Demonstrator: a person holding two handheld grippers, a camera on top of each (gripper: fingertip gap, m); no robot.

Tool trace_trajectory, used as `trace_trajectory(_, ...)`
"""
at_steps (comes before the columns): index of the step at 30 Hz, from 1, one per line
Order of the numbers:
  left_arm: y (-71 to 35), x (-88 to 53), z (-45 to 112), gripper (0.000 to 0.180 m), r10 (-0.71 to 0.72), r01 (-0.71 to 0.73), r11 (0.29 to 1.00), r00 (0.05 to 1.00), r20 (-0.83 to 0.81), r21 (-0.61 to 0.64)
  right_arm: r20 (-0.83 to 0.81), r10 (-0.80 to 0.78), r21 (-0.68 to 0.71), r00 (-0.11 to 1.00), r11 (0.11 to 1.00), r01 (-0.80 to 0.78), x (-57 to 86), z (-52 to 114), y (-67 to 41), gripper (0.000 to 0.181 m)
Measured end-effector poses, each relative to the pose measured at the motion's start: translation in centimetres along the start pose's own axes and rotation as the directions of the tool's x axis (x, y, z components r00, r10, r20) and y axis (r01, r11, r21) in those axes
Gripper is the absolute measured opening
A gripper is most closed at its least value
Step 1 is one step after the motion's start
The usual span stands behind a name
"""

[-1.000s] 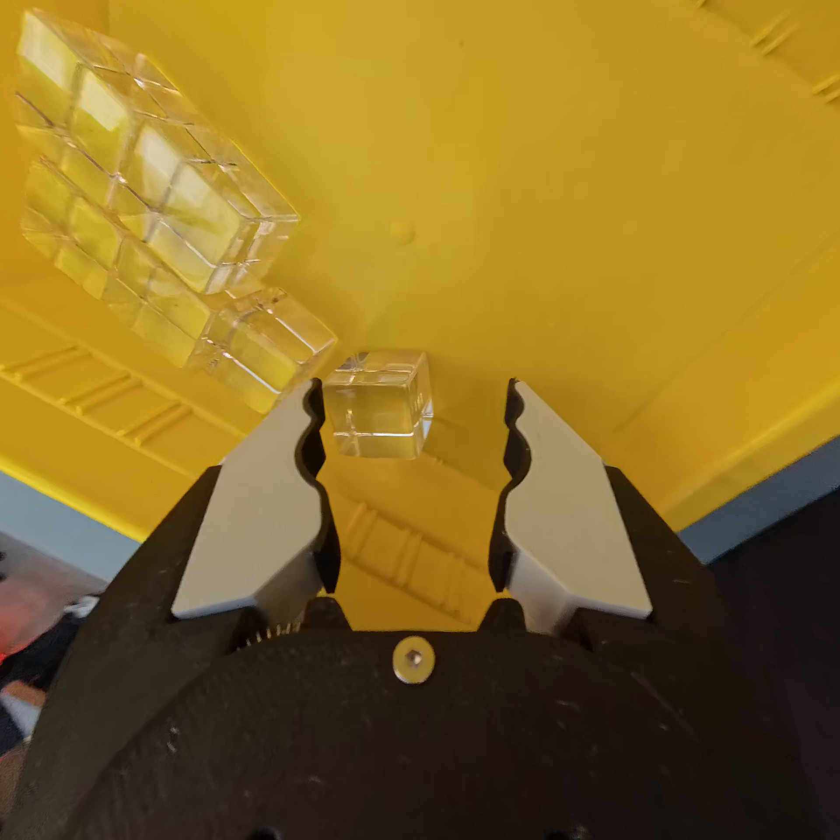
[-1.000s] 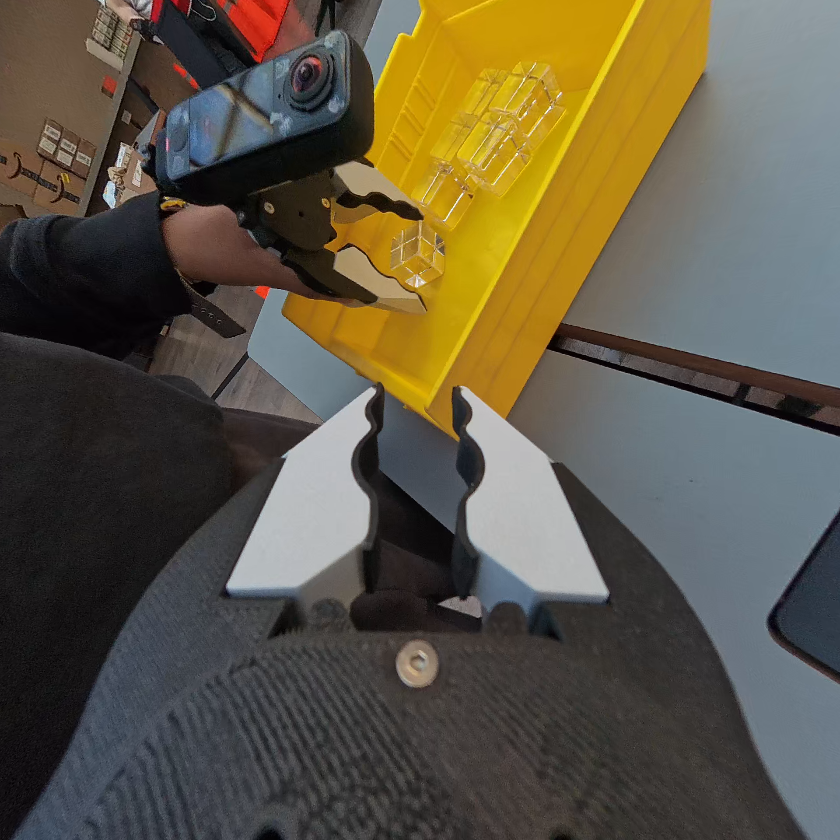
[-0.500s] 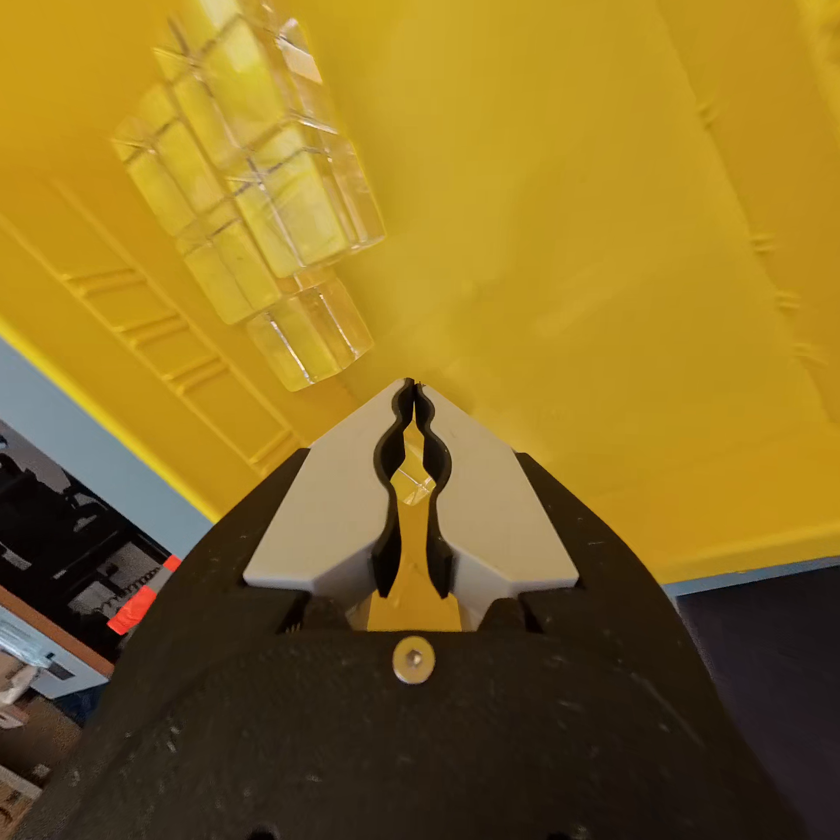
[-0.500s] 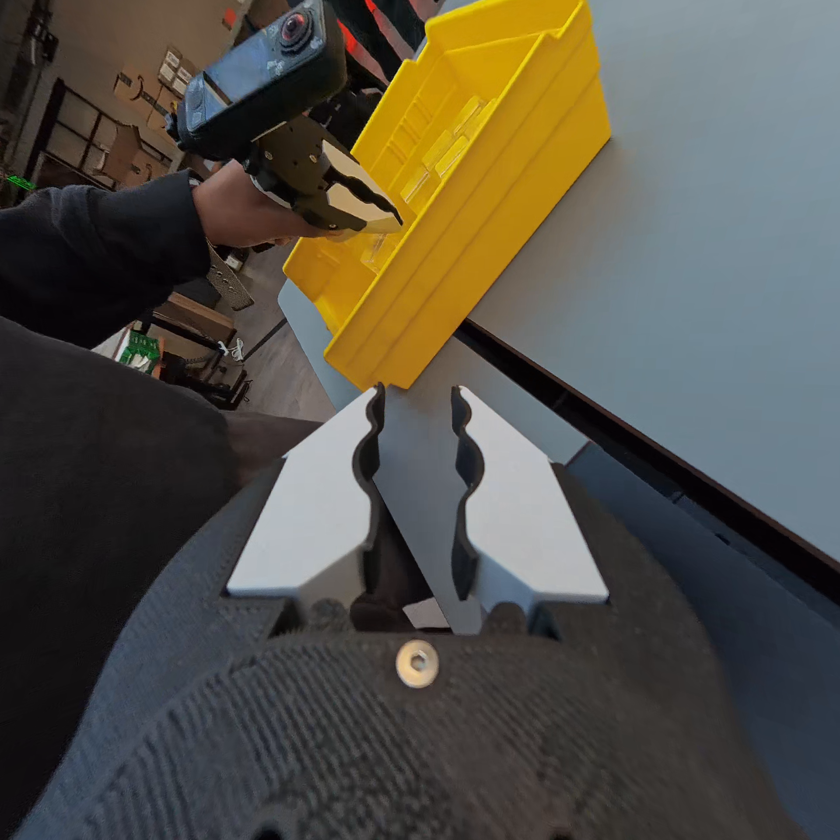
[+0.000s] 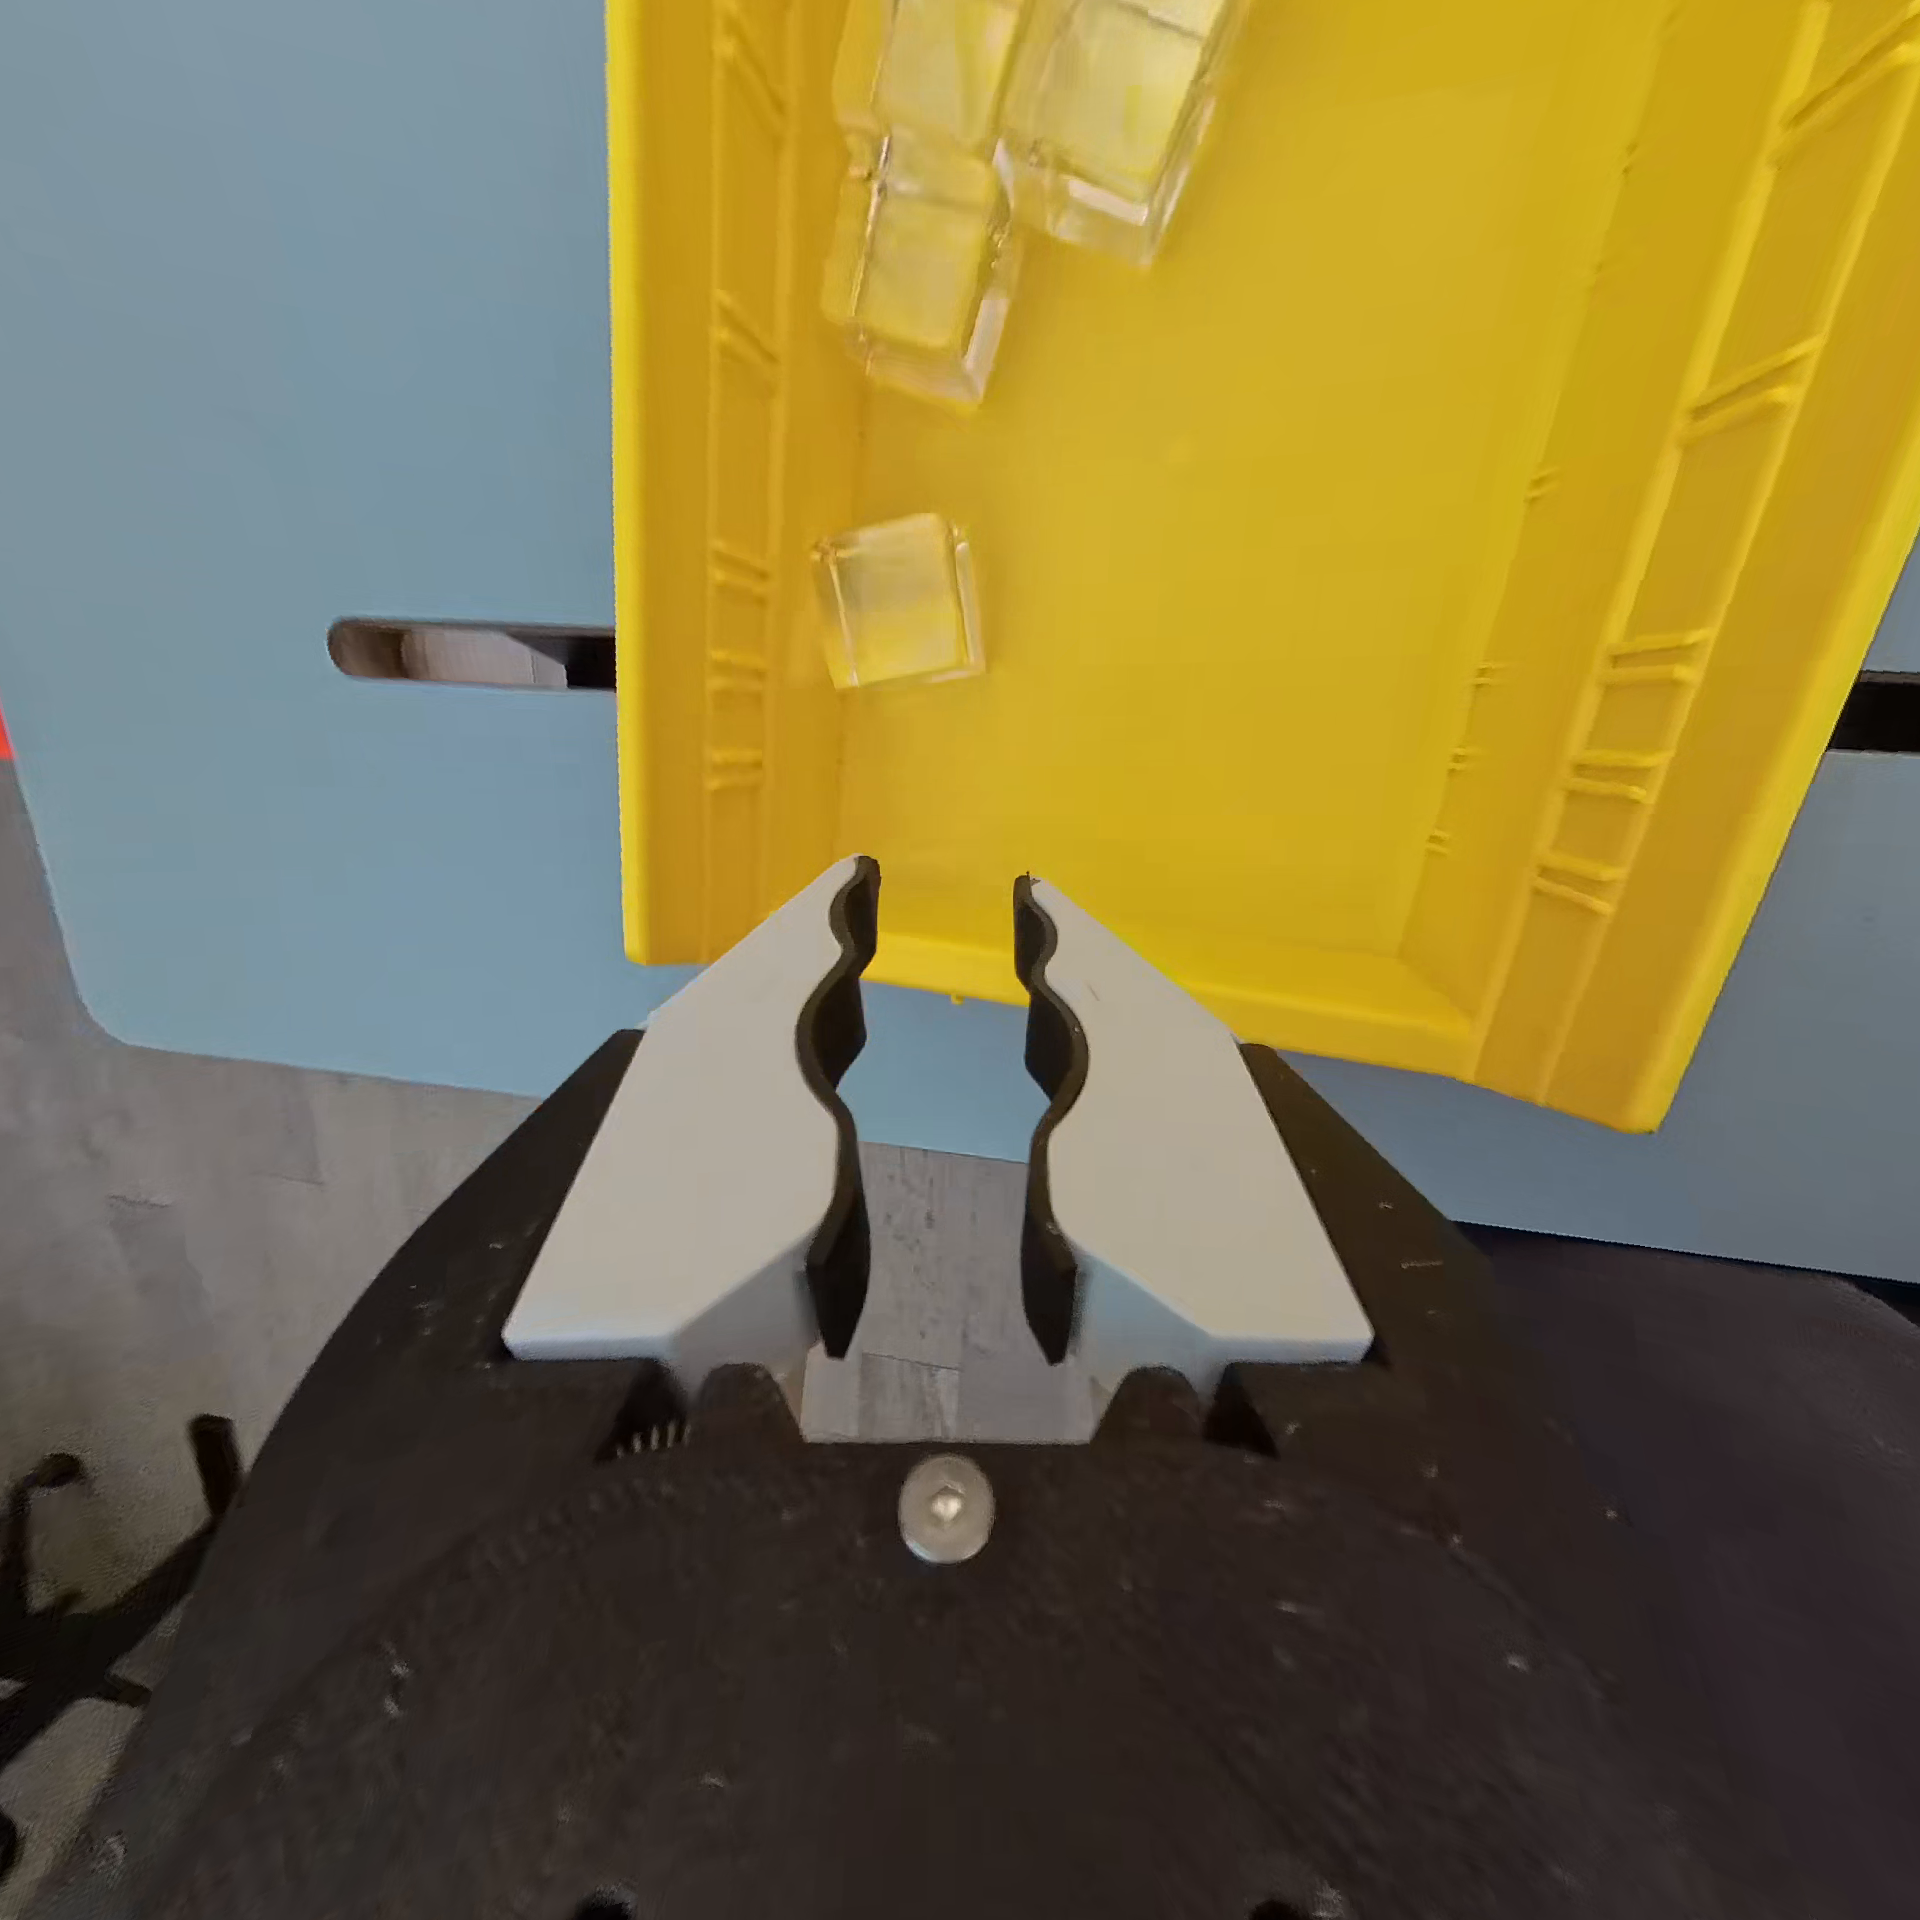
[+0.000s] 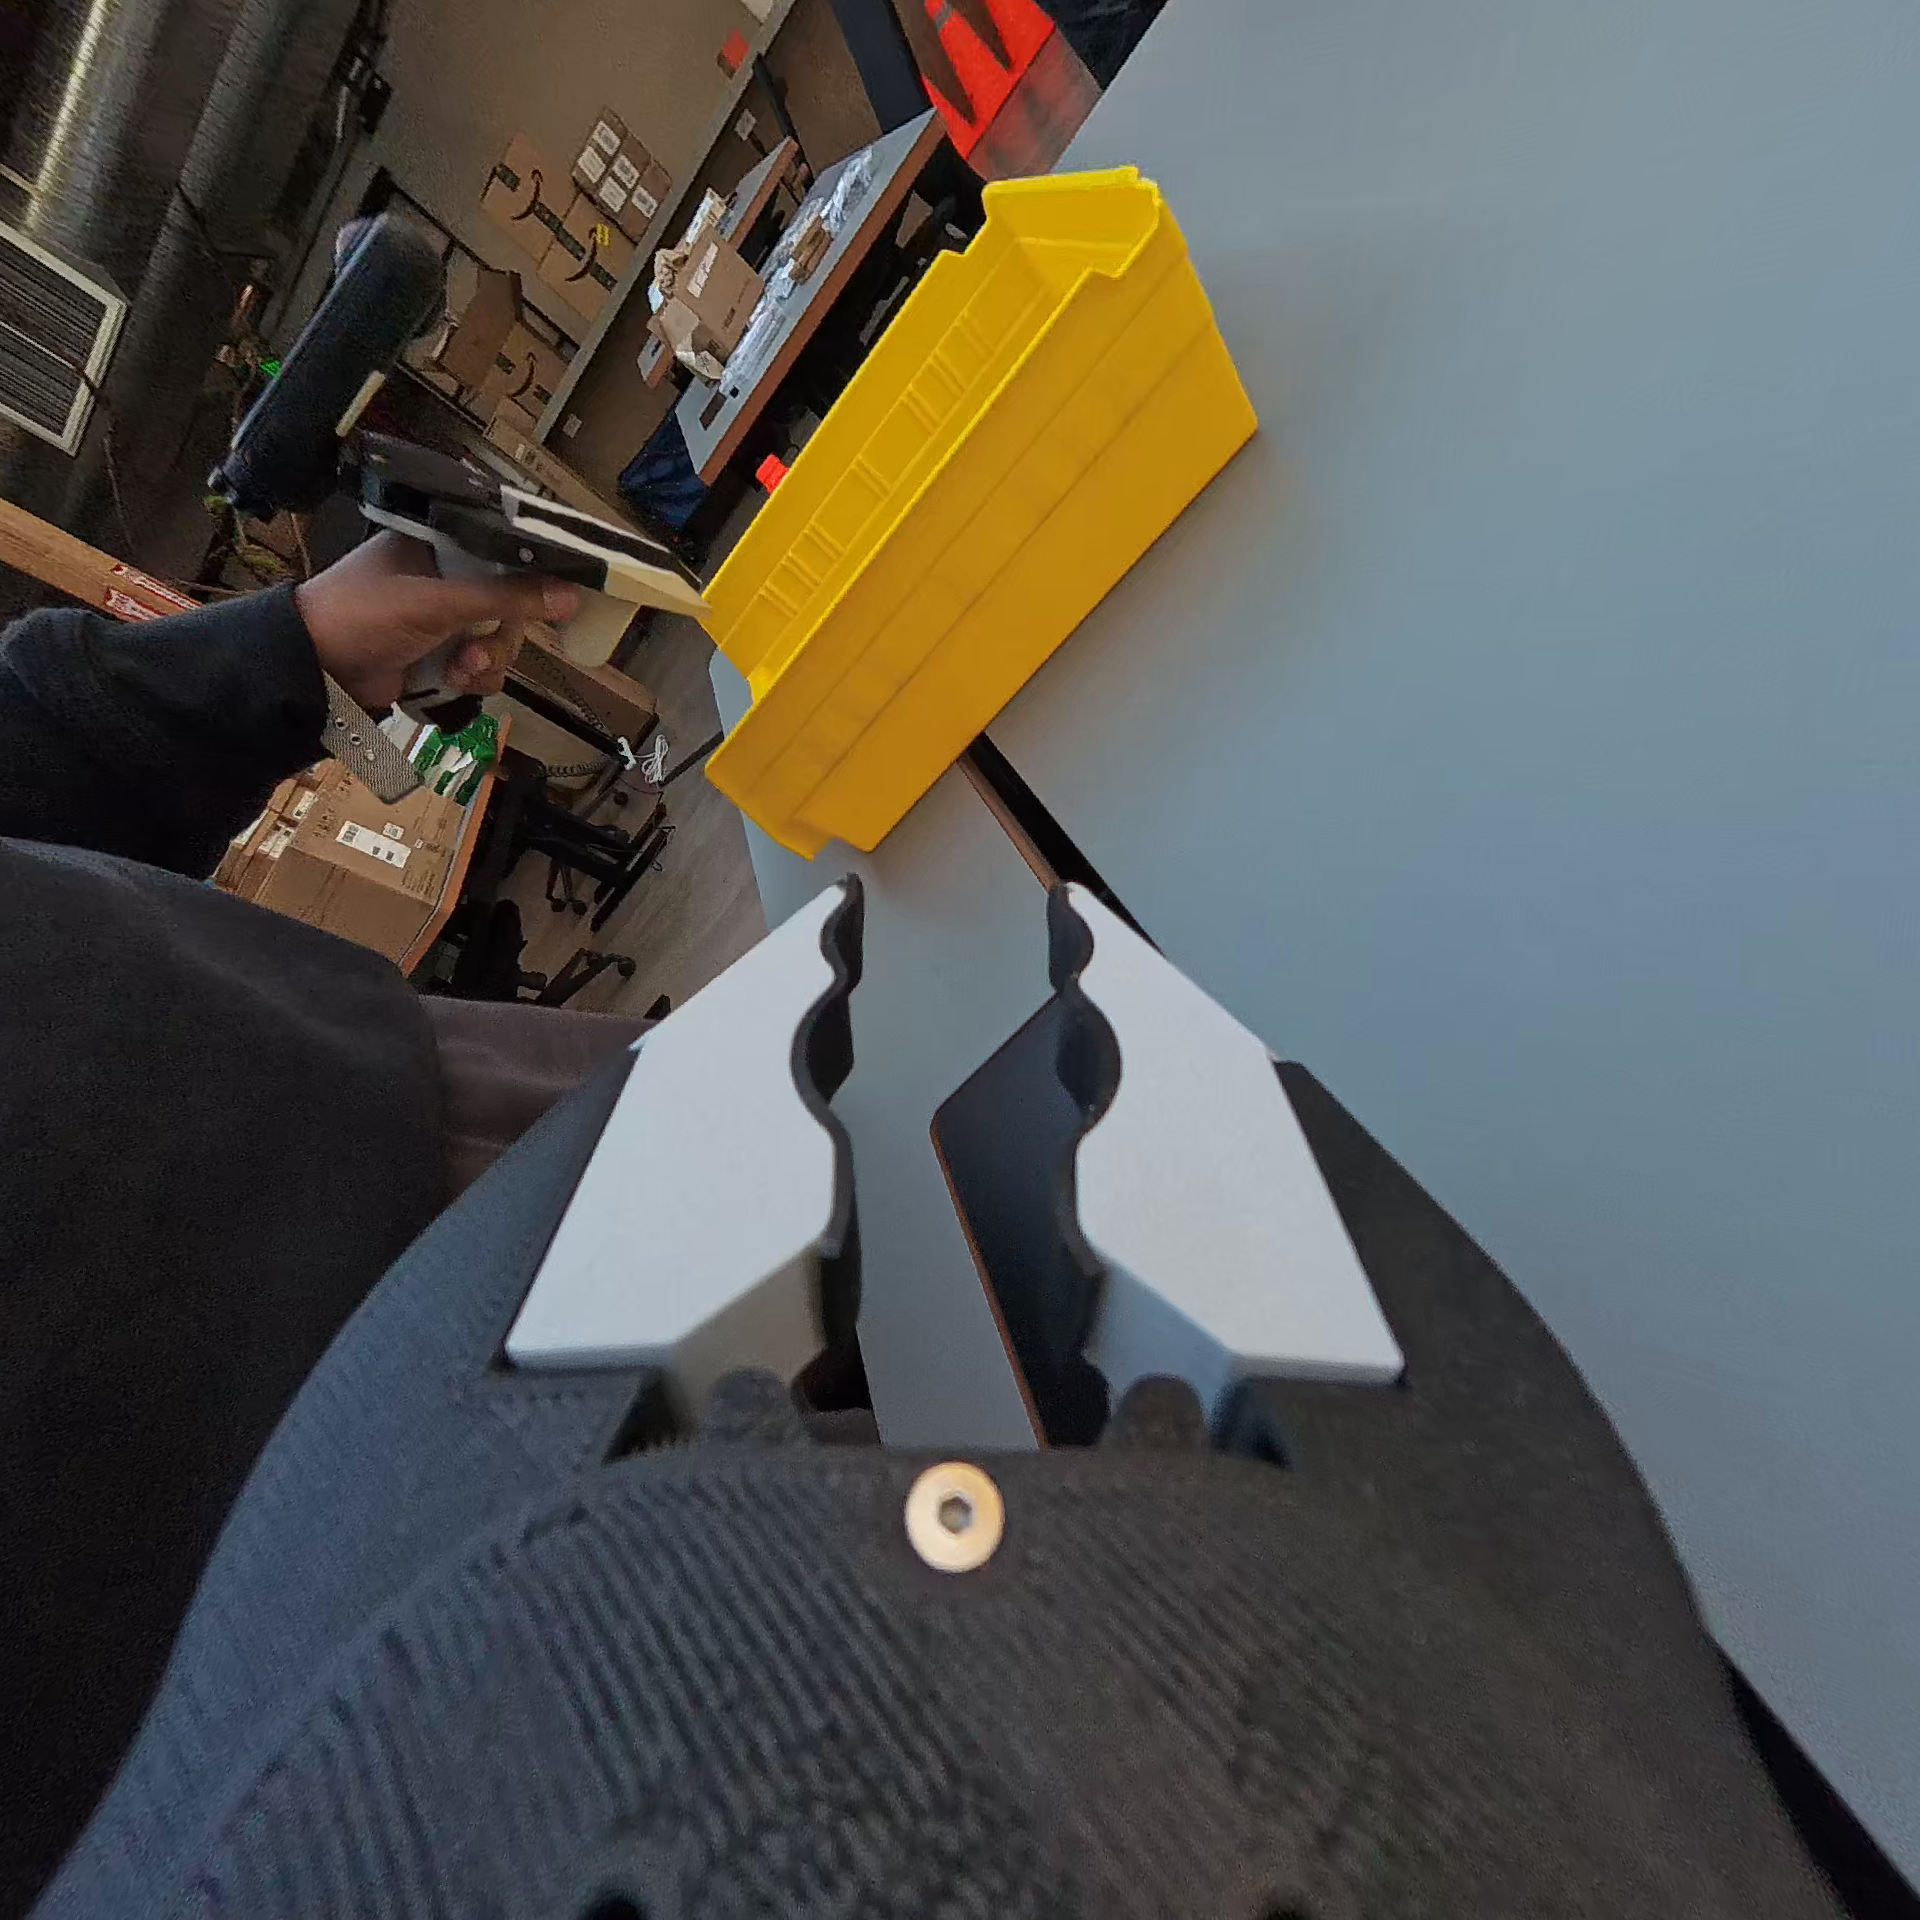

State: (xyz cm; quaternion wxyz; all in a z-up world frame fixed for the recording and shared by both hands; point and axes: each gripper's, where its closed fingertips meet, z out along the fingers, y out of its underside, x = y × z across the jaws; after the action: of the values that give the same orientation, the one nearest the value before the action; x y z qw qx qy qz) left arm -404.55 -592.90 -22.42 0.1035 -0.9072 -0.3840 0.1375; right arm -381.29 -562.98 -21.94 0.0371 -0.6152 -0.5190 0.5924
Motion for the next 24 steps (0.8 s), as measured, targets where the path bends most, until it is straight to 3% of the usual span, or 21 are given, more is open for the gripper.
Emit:
trace_trajectory(6,1.1,-1.6,0.0,0.045,-0.182,0.182,0.983,0.983,-0.020,0.036,0.050,-0.095,-0.043,0.994,0.994,0.097,-1.7,3.6,-1.6,0.046)
trace_trajectory(14,-1.4,-6.0,3.2,0.053,-0.163,0.168,0.983,0.984,-0.064,0.069,0.116,-0.282,-0.057,0.952,0.955,0.290,-8.1,12.3,-5.8,0.052)
trace_trajectory(20,-1.7,-5.8,6.5,0.053,-0.109,0.114,0.993,0.965,-0.240,0.008,0.168,-0.510,-0.162,0.843,0.830,0.534,-13.1,22.0,-7.7,0.053)
trace_trajectory(21,-1.7,-5.5,6.7,0.050,-0.098,0.104,0.995,0.954,-0.283,0.008,0.181,-0.541,-0.185,0.822,0.802,0.568,-13.8,23.7,-7.8,0.052)
trace_trajectory(23,-1.8,-4.6,6.8,0.022,-0.093,0.109,0.994,0.916,-0.390,0.020,0.220,-0.584,-0.257,0.781,0.738,0.624,-14.4,27.1,-7.7,0.045)
trace_trajectory(24,-1.9,-4.2,6.7,0.017,-0.100,0.124,0.992,0.896,-0.433,0.027,0.234,-0.602,-0.304,0.763,0.701,0.646,-14.1,28.8,-7.2,0.044)
